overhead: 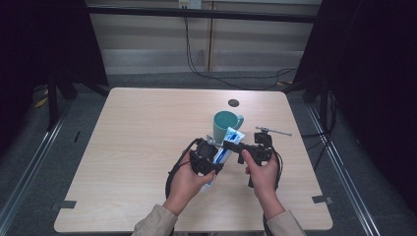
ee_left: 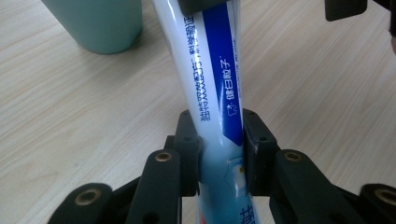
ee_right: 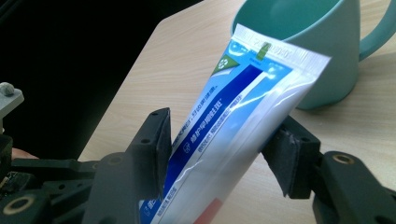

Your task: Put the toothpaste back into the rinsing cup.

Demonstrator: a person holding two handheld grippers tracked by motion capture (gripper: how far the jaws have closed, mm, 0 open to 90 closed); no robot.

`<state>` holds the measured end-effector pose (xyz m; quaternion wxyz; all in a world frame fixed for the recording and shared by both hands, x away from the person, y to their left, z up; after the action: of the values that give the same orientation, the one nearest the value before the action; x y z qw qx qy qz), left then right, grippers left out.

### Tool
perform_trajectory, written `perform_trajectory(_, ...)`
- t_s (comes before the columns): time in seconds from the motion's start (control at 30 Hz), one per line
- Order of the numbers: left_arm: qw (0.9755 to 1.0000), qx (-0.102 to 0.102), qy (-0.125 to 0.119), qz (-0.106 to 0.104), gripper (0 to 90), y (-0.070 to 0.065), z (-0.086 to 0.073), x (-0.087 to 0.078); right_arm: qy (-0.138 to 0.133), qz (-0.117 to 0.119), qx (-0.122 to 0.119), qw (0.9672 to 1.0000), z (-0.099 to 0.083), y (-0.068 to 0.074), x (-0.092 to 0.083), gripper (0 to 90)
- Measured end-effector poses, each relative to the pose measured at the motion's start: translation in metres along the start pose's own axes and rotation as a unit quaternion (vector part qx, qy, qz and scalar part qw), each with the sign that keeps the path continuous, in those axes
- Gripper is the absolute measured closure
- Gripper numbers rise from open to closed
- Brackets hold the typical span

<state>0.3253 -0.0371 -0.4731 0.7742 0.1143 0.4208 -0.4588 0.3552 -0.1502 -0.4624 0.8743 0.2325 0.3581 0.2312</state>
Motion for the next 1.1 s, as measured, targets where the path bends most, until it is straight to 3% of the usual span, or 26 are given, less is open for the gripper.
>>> perform_trajectory(0.43, 1.0000, 0.003, -0.005, 0.001, 71.6, -0.003, 0.005, 0.000, 0.005, 0.010, 0.011, 0.9999, -0.001, 0.003, 0.002, 46.1)
perform_trajectory(0.53, 1.0000, -0.002, -0.006, -0.008, 70.8, -0.004, 0.003, 0.002, 0.006, 0.016, 0.020, 0.9997, -0.001, 0.003, 0.002, 53.0)
perform_trajectory(0.57, 0.9999, -0.003, -0.006, -0.012, 70.4, -0.004, 0.002, 0.004, 0.005, 0.021, 0.023, 0.9995, 0.000, 0.005, 0.001, 59.9)
perform_trajectory(0.6, 0.9999, -0.003, -0.006, -0.012, 69.9, -0.004, 0.002, 0.004, 0.005, 0.021, 0.023, 0.9995, 0.000, 0.005, 0.001, 59.9)
perform_trajectory(0.67, 0.9999, -0.006, -0.008, -0.014, 68.4, -0.006, 0.003, 0.005, 0.005, 0.014, 0.012, 0.9998, 0.001, 0.009, -0.001, 67.1)
perform_trajectory(0.73, 0.9998, -0.008, -0.011, -0.016, 66.7, -0.005, 0.004, 0.005, 0.006, 0.012, 0.009, 0.9999, 0.002, 0.010, -0.002, 68.7)
perform_trajectory(0.77, 0.9993, -0.013, -0.026, -0.024, 65.2, -0.005, 0.006, 0.005, 0.001, 0.014, 0.003, 0.9999, 0.004, 0.012, -0.004, 71.8)
perform_trajectory(0.87, 0.9987, -0.014, -0.038, -0.033, 59.6, -0.004, 0.008, 0.004, -0.011, 0.020, -0.008, 0.9997, 0.007, 0.015, -0.008, 74.0)
perform_trajectory(0.9, 0.9974, -0.024, -0.048, -0.049, 55.8, -0.003, 0.010, 0.002, -0.023, 0.028, -0.018, 0.9992, 0.010, 0.018, -0.012, 75.4)
perform_trajectory(0.97, 0.9970, -0.026, -0.043, -0.058, 52.0, -0.002, 0.009, 0.002, -0.032, 0.032, -0.026, 0.9986, 0.012, 0.020, -0.014, 75.8)
perform_trajectory(1.0, 0.9971, -0.028, -0.037, -0.059, 47.4, 0.000, 0.007, 0.003, -0.043, 0.030, -0.037, 0.9980, 0.015, 0.022, -0.017, 75.9)
perform_trajectory(1.1, 0.9953, -0.037, -0.061, -0.066, 33.9, 0.005, 0.005, 0.002, -0.062, 0.029, -0.053, 0.9963, 0.024, 0.024, -0.027, 76.1)
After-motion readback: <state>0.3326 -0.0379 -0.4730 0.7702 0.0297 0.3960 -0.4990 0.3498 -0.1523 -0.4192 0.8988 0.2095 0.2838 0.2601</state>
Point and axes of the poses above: each handheld gripper's, and its own axes: x roughly forward along the jaws, z roughly out of its top, y roughly to its left, the point moved 7 cm from there along x, roughly forward along the jaws, and after that the axes turned 5 degrees about -z, right-handed, at the moved point
